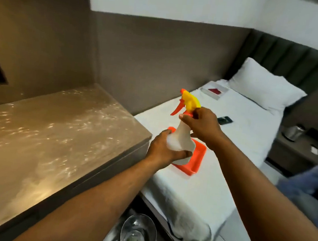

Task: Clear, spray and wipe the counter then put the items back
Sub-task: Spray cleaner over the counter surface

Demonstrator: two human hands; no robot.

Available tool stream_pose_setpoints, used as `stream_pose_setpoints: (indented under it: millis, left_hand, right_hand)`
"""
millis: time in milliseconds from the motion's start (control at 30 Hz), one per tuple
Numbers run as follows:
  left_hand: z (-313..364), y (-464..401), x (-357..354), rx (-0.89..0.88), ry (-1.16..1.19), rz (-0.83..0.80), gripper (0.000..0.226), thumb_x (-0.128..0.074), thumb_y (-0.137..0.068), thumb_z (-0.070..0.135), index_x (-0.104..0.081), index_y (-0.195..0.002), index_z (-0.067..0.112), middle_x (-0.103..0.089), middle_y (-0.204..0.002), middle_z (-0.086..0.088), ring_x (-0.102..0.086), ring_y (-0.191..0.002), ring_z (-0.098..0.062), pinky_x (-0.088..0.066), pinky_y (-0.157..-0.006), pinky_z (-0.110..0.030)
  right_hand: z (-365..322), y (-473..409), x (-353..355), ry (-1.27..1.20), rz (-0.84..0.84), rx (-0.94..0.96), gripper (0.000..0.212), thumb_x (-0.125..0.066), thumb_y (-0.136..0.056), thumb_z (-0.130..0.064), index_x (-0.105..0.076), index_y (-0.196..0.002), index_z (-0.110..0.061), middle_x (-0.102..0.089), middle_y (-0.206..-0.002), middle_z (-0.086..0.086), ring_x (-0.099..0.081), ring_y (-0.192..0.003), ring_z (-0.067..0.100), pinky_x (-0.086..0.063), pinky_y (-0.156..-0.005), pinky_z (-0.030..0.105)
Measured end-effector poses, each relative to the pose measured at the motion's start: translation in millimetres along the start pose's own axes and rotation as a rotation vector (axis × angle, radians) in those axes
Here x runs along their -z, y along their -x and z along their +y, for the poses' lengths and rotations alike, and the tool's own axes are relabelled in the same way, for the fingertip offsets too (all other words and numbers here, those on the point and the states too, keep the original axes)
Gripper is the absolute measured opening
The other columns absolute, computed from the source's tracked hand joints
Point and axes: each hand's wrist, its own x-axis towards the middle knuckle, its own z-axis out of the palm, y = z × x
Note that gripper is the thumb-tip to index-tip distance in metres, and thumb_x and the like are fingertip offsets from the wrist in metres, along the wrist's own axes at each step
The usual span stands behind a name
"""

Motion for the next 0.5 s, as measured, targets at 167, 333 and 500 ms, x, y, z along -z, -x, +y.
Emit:
stream_pose_setpoints:
  millis: [167, 333, 500]
  left_hand:
    - [-2, -54, -44, 0.189, 0.253, -0.193, 0.027, -0.073, -0.080, 0.044, -0.062, -0.100, 0.030, -0.062, -0.106, 0.009, -0.058, -0.098, -0.016, -0.052, -0.080, -0.029]
    - [-18, -146, -120, 0.387, 0.389, -0.115, 0.030, -0.065, -0.091, 0.019, -0.065, -0.120, 0.011, -0.069, -0.111, -0.013, -0.062, -0.080, -0.009, -0.056, -0.061, -0.021]
    - [-68, -248, -214, 0.531, 0.338, -0.018, 0.033, -0.066, -0.089, 0.018, -0.063, -0.121, 0.010, -0.068, -0.117, -0.018, -0.064, -0.091, -0.023, -0.054, -0.070, -0.030]
  right_hand:
    - [71, -31, 37, -0.172, 0.116, -0.080, 0.029, -0.073, -0.086, -0.027, -0.065, -0.109, -0.010, -0.067, -0.109, 0.011, -0.065, -0.102, 0.031, -0.055, -0.088, 0.054]
    - [161, -94, 41, -0.257, 0.088, -0.093, 0.026, -0.072, -0.086, -0.021, -0.067, -0.111, -0.015, -0.069, -0.109, 0.004, -0.064, -0.098, 0.023, -0.054, -0.089, 0.043]
    - [267, -171, 25, -0.421, 0.132, -0.226, 0.015, -0.073, -0.082, -0.011, -0.068, -0.088, -0.024, -0.068, -0.085, -0.007, -0.063, -0.079, 0.012, -0.050, -0.071, 0.033]
